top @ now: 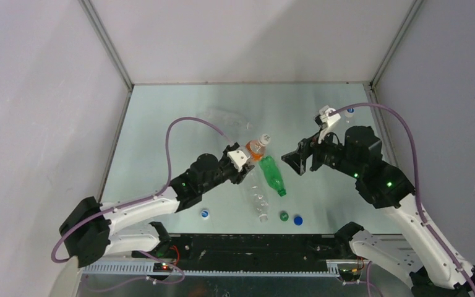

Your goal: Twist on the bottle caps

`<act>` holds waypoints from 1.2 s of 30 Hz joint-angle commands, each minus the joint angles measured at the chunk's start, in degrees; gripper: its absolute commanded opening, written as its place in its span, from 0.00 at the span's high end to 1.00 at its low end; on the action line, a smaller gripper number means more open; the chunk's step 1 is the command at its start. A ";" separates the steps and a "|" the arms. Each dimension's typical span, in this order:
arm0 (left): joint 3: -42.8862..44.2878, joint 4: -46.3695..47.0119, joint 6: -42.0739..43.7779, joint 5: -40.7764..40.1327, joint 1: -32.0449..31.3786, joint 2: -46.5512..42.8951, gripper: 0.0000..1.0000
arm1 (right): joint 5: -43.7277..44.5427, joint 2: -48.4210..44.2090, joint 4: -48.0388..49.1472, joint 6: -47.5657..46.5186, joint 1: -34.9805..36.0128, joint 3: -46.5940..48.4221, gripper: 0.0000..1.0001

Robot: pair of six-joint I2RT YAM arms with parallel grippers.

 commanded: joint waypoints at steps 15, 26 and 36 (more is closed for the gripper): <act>9.55 -20.17 6.99 30.21 3.94 -4.37 0.72 | -35.52 9.07 -11.20 -34.87 -7.00 13.70 0.41; 11.19 -21.88 8.73 31.95 3.93 -4.05 0.71 | -37.65 12.57 -16.09 -38.47 -6.15 15.83 0.44; 12.18 -21.88 8.58 32.48 3.94 -3.45 0.71 | -34.96 13.33 -16.58 -39.30 -5.42 15.82 0.53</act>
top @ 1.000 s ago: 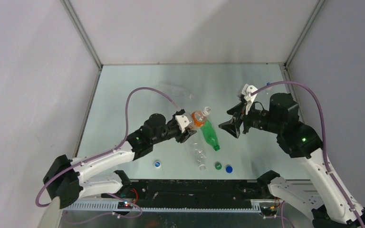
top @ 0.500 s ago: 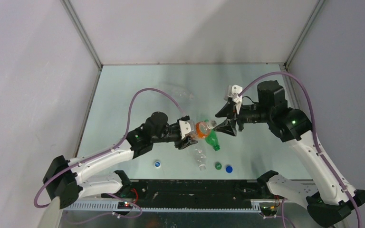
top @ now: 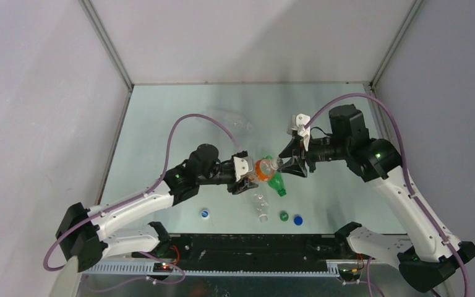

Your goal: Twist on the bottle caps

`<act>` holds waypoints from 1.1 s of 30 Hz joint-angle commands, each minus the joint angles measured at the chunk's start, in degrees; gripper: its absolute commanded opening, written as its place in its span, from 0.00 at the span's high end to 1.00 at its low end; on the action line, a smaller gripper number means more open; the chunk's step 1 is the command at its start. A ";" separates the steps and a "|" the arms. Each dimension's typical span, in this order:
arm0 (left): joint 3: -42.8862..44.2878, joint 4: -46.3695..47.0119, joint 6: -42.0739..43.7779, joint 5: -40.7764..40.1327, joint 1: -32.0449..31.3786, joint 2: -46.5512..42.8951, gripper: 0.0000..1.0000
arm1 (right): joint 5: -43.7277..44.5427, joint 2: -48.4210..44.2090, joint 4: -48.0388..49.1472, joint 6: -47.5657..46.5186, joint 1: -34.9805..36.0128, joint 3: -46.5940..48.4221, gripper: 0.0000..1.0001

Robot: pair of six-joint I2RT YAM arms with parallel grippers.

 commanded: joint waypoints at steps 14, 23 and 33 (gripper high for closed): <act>3.34 4.04 0.26 -0.39 0.38 -0.60 0.71 | 1.09 1.92 -0.89 1.32 1.13 2.37 0.78; 0.81 14.54 -0.52 -12.11 -0.89 -2.49 0.70 | 11.86 -0.48 8.14 21.58 3.02 -3.41 0.92; -2.41 29.97 8.00 -32.22 -7.96 -1.45 0.70 | 28.58 -3.69 12.58 45.47 8.48 -8.56 0.96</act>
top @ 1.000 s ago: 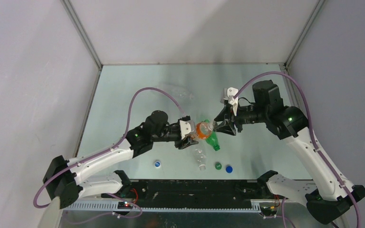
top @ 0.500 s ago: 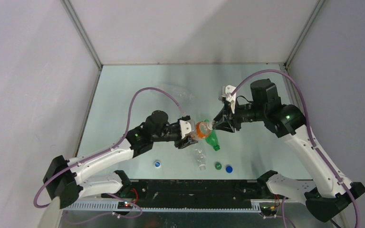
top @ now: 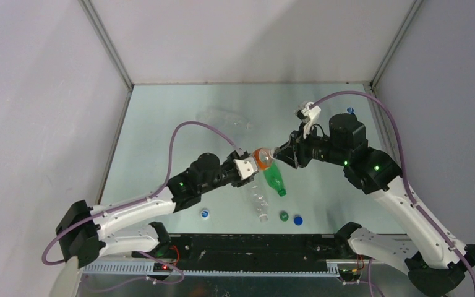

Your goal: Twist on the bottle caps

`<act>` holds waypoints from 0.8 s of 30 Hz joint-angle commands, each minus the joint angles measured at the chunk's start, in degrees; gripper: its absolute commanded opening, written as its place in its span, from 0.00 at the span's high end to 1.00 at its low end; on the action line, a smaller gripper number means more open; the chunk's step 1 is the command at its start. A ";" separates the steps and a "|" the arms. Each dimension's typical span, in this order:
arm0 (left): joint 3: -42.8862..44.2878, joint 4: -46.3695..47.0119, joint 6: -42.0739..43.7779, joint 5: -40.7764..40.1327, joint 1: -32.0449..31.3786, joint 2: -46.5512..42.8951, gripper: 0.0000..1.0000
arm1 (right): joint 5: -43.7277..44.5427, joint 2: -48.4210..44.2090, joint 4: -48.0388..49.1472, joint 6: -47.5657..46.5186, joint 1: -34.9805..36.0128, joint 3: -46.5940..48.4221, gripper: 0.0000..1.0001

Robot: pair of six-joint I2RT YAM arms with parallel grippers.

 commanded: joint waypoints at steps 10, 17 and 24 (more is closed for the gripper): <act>-0.98 30.91 11.77 -23.06 -8.59 2.57 0.70 | 17.94 -0.22 1.82 30.88 8.01 -6.17 1.00; -0.99 25.34 6.12 -26.37 -8.94 2.45 0.72 | 19.32 -4.14 6.02 26.43 8.22 -7.01 0.77; 0.56 7.85 0.13 -25.12 -7.25 0.14 0.72 | 10.69 -8.28 4.63 6.67 5.14 -3.77 0.29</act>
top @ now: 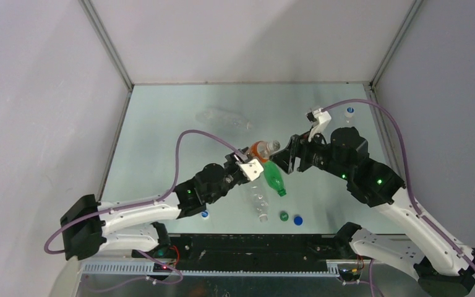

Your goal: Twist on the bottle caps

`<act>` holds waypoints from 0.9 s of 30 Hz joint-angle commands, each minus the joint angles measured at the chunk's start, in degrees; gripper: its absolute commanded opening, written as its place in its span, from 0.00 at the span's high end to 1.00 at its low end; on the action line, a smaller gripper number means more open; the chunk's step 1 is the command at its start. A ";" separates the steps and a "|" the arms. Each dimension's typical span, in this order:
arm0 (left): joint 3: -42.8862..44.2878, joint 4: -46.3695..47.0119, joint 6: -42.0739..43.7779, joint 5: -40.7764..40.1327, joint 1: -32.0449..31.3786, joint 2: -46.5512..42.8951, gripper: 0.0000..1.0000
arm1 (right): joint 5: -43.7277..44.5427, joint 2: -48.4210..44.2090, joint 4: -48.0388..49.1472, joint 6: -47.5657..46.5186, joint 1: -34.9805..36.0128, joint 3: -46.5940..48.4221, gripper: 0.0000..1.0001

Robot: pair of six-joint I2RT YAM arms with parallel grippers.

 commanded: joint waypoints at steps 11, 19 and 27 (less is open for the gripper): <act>14.49 -42.65 1.19 33.67 11.16 -5.31 0.68 | -24.47 -4.20 -14.90 -55.45 -3.64 7.36 0.29; 19.90 -51.68 5.95 45.19 11.89 -2.31 0.67 | -24.52 -1.03 -16.81 -62.85 -1.65 10.61 0.36; 22.39 -52.87 6.24 48.13 11.91 0.05 0.67 | -23.82 0.94 -18.69 -64.99 1.88 11.12 0.41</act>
